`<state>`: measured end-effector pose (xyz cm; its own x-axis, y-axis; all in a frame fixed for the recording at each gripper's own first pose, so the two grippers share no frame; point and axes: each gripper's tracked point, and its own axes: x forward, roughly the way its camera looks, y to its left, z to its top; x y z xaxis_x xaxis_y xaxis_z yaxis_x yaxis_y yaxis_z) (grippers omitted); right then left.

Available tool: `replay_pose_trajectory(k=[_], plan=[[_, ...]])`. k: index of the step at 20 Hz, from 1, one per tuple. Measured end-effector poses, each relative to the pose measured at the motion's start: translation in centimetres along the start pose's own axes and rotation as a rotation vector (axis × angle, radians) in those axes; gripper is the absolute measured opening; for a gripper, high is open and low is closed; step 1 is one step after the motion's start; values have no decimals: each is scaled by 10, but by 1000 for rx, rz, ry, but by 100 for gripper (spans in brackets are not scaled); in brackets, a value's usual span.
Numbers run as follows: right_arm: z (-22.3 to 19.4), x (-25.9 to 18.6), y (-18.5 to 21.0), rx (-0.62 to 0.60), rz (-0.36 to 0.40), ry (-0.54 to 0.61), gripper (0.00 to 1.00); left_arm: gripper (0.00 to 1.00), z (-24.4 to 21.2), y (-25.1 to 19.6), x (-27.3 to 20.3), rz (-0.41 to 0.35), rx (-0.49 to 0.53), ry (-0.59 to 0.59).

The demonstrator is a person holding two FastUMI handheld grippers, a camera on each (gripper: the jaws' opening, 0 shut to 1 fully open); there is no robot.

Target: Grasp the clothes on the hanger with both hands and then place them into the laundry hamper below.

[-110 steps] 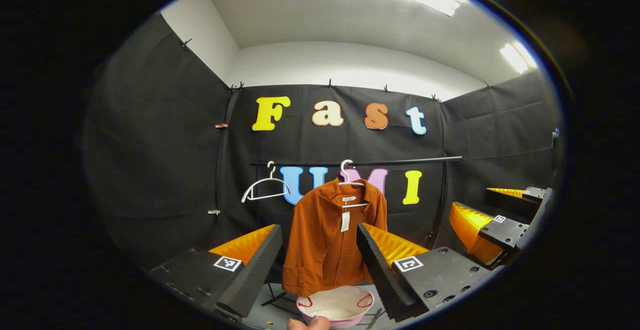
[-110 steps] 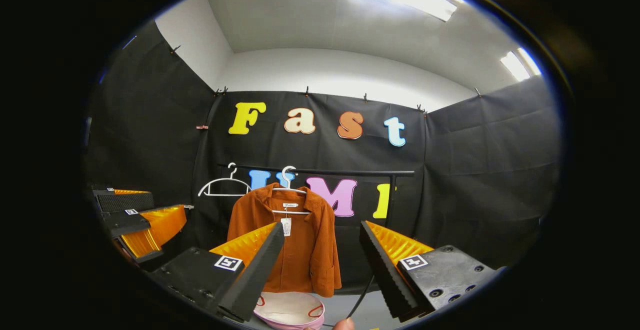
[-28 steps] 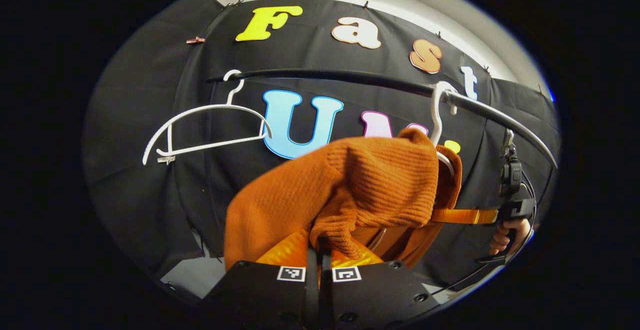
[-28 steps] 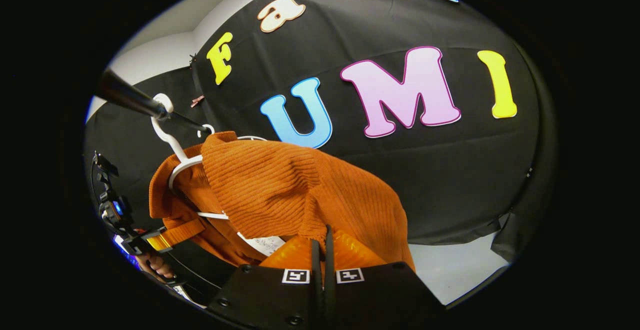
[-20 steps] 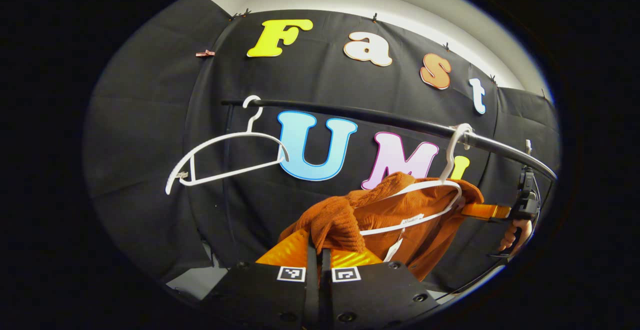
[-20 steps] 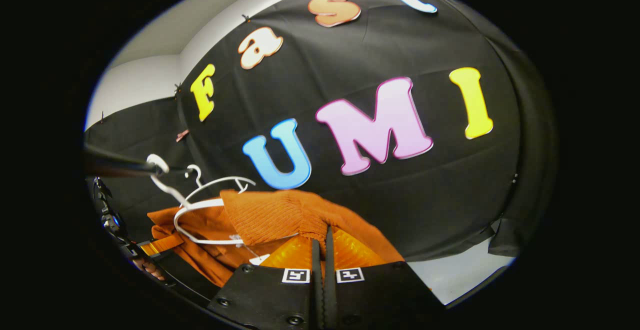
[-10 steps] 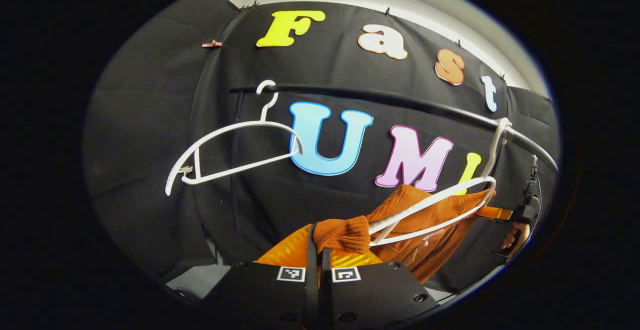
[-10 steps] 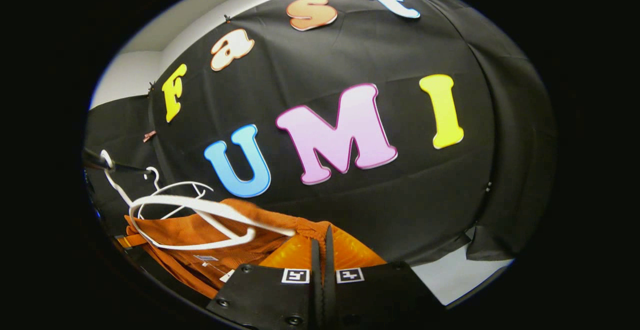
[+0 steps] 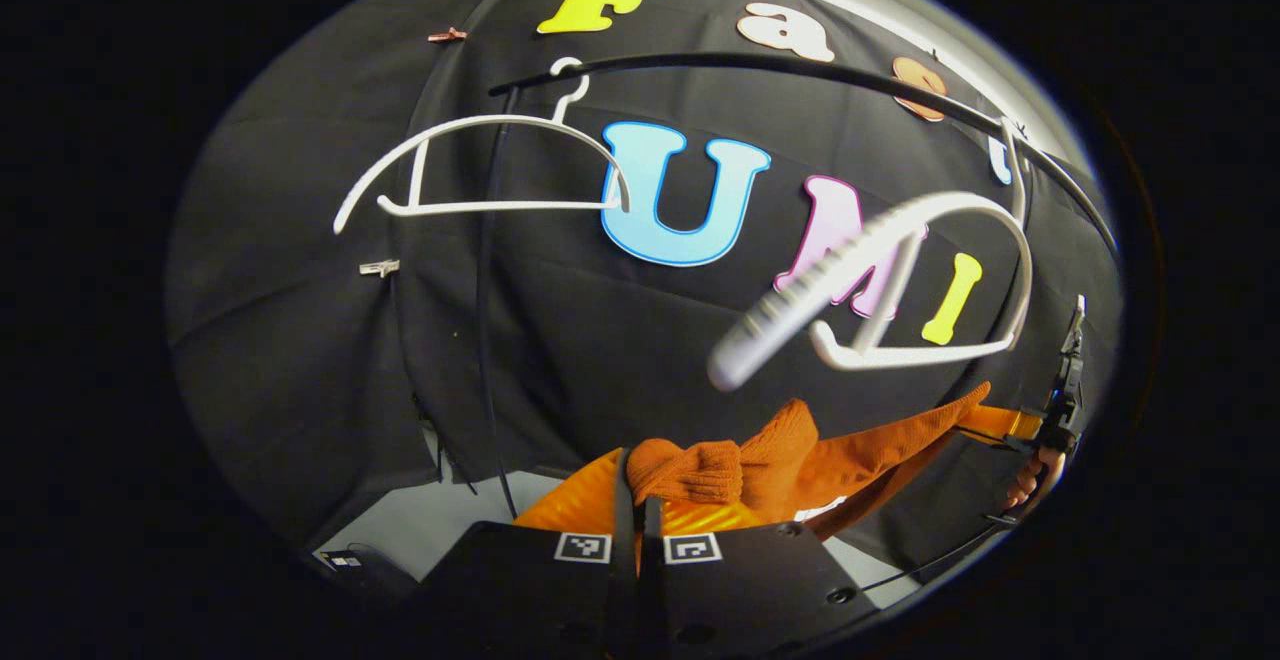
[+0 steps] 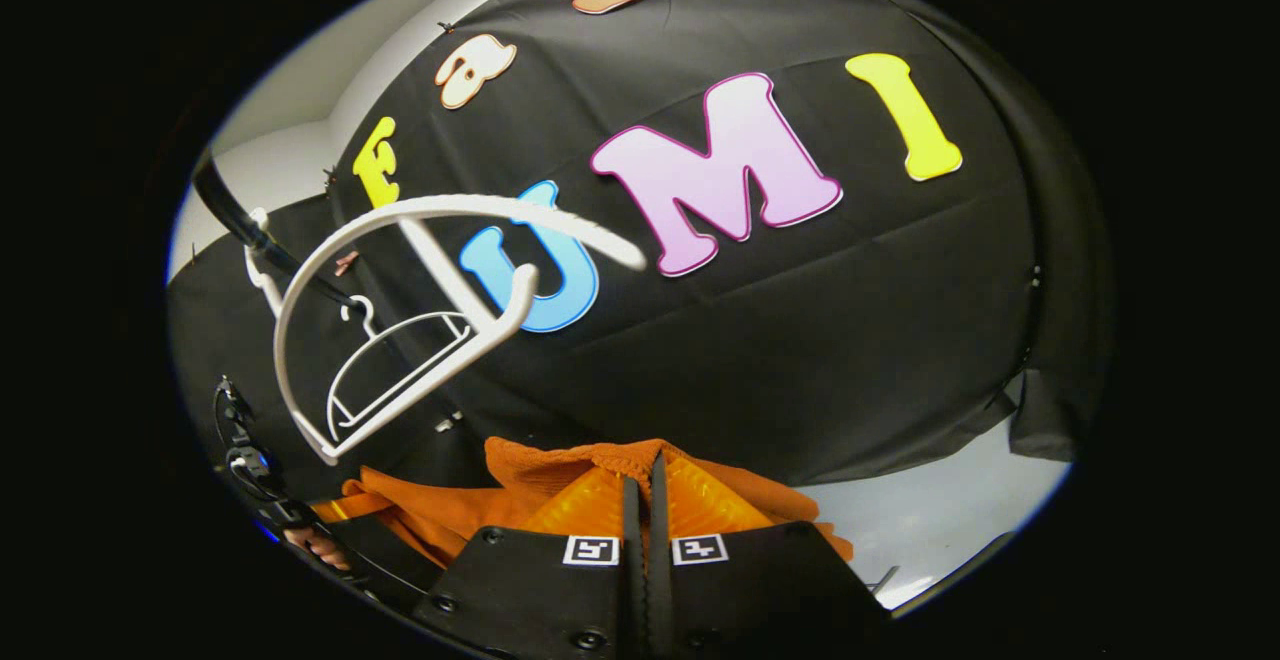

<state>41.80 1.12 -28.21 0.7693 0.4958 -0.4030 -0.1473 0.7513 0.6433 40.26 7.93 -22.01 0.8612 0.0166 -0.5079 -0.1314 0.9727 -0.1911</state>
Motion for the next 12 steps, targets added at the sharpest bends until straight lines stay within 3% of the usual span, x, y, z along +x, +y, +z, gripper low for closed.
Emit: replay_pose_trajectory(k=[7,12], plan=[[-41,-36,70,-39,227,24,5,5,-10,-81,-29,-184,61,-51],[-30,-67,130,-49,393,-18,5,5,18,-139,-55,-313,83,-139]])
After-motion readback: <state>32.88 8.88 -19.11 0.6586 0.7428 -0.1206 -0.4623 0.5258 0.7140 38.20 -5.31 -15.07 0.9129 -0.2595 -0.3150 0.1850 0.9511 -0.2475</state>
